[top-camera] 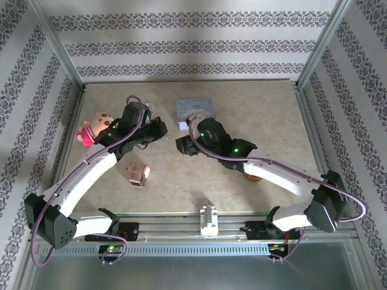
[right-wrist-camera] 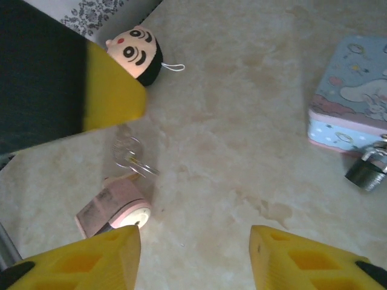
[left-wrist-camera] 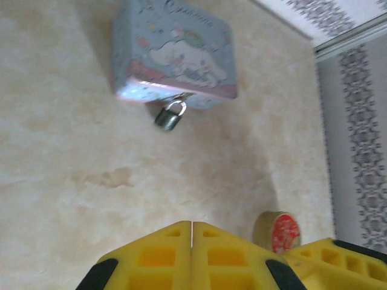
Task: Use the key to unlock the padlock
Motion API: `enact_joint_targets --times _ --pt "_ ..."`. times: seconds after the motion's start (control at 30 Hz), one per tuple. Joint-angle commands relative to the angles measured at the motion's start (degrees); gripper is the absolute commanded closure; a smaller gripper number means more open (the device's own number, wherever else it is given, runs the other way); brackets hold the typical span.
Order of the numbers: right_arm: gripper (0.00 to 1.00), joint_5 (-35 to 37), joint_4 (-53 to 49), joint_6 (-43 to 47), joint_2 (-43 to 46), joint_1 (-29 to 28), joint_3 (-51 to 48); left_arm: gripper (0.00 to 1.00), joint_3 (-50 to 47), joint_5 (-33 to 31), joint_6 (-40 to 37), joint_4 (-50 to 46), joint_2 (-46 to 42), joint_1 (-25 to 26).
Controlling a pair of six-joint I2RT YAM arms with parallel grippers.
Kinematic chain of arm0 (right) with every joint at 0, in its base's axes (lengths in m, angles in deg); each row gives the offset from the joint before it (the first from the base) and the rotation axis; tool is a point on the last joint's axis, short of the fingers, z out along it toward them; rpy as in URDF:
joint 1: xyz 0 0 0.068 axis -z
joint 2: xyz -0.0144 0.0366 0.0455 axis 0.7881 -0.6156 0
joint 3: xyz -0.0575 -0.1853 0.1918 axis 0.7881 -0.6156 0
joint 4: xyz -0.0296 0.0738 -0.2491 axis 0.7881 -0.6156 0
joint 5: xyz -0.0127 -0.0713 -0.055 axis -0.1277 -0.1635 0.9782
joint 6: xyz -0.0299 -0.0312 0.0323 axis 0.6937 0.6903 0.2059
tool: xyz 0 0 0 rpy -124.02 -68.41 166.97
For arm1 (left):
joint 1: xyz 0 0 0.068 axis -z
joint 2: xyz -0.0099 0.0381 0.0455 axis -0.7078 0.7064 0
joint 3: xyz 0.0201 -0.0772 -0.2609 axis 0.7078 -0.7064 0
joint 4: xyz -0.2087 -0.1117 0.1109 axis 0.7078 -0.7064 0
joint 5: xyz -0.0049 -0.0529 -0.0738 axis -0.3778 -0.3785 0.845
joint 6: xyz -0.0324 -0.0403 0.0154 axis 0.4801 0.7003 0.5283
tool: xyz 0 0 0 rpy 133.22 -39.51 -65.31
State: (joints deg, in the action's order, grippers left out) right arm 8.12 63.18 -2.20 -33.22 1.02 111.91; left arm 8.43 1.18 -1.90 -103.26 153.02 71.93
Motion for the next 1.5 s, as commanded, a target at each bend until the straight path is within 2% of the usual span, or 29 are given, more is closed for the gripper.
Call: enact_joint_targets --times 0.0,0.4,1.13,1.3,1.47 --pt "0.46 4.3 2.7 6.0 -1.6 -2.4 2.8 1.00 2.4 -2.3 -1.5 -8.7 0.6 -0.7" --pt "0.40 6.3 8.3 12.0 -4.7 -6.5 3.1 1.00 4.1 -0.8 0.1 -10.3 1.7 -1.9" --pt "0.43 15.5 17.4 20.7 -13.2 -9.6 5.3 1.00 3.2 3.9 0.5 -9.4 1.0 -4.1" --pt "0.51 16.8 18.9 22.1 -15.5 -9.6 6.9 1.00 3.0 5.2 0.6 -9.1 0.8 -4.2" --pt "0.76 18.2 19.2 22.5 -16.4 -9.6 6.9 1.00 2.5 5.4 0.6 -9.0 0.2 -4.4"
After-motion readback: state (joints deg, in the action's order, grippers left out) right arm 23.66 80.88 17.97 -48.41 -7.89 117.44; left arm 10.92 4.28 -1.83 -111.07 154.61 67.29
